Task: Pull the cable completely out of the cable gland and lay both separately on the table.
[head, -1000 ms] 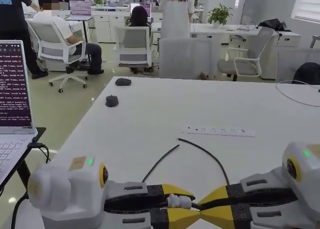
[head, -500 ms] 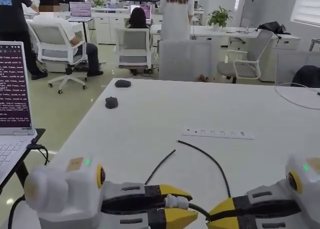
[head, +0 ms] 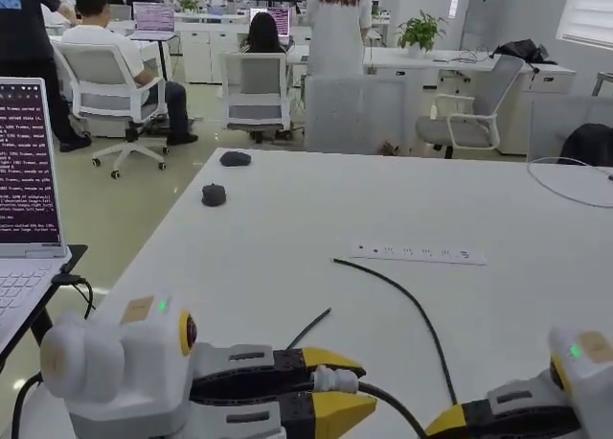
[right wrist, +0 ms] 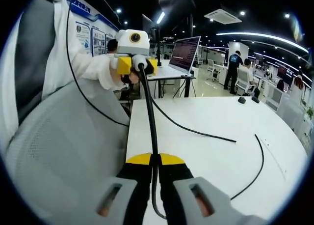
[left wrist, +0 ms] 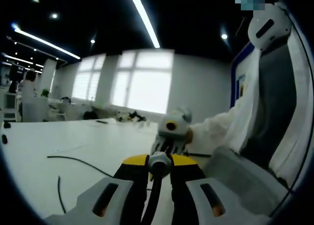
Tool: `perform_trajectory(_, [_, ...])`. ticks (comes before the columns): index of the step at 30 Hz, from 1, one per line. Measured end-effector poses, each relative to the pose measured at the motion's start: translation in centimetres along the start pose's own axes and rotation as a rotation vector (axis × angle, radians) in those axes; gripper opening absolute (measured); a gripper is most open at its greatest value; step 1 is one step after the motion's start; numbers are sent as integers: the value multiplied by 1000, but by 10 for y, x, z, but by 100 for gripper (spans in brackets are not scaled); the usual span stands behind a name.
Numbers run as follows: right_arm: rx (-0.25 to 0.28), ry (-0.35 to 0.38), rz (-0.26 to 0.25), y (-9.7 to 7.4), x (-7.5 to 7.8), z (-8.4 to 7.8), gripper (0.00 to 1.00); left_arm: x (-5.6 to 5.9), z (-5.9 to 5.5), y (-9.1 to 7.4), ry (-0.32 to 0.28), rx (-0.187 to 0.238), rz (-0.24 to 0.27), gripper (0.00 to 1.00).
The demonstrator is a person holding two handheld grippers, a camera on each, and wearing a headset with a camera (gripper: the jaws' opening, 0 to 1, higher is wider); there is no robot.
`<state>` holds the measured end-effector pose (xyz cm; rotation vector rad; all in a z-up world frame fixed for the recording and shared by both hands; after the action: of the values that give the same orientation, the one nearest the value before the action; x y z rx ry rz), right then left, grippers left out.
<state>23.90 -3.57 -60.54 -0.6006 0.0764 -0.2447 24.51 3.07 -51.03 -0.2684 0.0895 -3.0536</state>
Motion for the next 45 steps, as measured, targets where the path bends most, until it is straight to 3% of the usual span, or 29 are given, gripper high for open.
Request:
perform_trajectory(14, [-8, 15, 1, -3, -3, 4, 3, -1, 2, 0, 9, 9, 6, 17])
perform_trajectory(16, [13, 6, -4, -6, -3, 12, 5, -1, 3, 0, 10, 13, 7, 17])
perform_trajectory(20, [97, -5, -8, -11, -4, 42, 12, 1, 1, 2, 15, 2, -1, 17])
perform_trajectory(26, [184, -63, 10, -13, -11, 84, 13, 3, -1, 3, 21, -6, -6, 17])
perform_trajectory(30, [214, -92, 23, -13, -16, 101, 13, 3, 0, 2, 21, -4, -6, 17])
perform_trajectory(34, [199, -120, 23, -10, -17, 102, 10, 4, 1, 3, 20, 3, -12, 17])
perform_trajectory(45, [204, -109, 22, -10, -16, 99, 8, 6, 1, 3, 12, 3, -22, 17])
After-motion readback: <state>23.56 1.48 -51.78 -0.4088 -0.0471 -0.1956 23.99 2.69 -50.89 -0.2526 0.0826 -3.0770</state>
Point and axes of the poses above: the centre of the closed fingertips' face, and the gripper's own axes: y roughly forward along the fingers, x roughly to its right, z roughly out of its top, the point moved 1 cm from there along -y, roughly backward along the fingers, and after that the axes turned 5 degrees about -x, right-handed, at the moved point
